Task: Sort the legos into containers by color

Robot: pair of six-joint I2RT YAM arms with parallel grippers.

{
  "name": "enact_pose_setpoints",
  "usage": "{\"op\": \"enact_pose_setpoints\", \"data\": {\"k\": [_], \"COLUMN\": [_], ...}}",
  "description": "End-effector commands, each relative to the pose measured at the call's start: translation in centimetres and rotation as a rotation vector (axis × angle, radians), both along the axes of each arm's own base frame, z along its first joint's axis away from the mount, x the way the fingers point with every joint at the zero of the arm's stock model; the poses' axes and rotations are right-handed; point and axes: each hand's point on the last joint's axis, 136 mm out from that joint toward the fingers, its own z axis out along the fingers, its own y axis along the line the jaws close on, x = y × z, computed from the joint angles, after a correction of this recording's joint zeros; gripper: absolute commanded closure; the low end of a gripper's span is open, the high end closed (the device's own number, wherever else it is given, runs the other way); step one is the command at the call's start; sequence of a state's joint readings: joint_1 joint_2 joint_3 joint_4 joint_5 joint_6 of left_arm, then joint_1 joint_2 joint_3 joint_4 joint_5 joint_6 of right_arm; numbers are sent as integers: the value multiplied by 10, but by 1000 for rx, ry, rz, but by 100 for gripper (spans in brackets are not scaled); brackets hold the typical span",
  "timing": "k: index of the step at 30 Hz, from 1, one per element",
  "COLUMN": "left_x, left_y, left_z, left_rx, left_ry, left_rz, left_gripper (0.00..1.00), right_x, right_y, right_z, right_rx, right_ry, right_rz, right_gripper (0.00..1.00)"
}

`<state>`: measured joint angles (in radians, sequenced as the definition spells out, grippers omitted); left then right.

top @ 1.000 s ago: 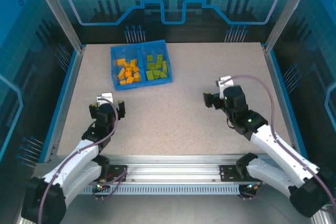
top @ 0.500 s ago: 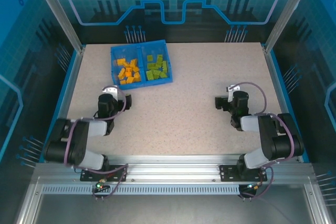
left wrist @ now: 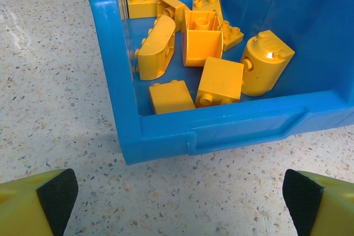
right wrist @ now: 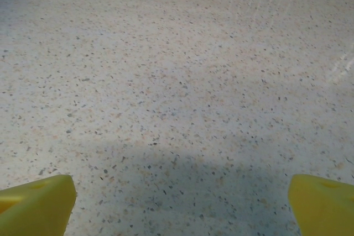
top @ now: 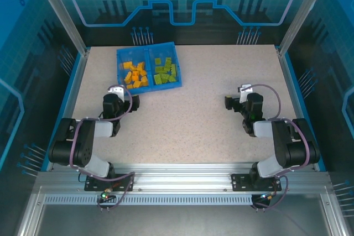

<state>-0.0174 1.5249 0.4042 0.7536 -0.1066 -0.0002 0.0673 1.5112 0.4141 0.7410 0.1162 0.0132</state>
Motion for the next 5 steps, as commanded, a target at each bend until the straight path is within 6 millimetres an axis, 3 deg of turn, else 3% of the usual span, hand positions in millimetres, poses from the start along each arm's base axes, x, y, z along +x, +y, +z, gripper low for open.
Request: {"op": "enact_pose_setpoints", "data": {"k": [1, 5], "left_x": [8, 8], "left_y": [-1, -2], "left_z": [15, 15], "left_rx": [-16, -16], "left_ry": [-49, -50], "left_rz": [-12, -13], "left_gripper": [1, 1], "right_x": [7, 6], "right_y": [6, 5], "right_z": [13, 12], "right_rx": [0, -1], "right_ry": [-35, -38], "right_rz": [37, 35], "right_gripper": [0, 0]}}
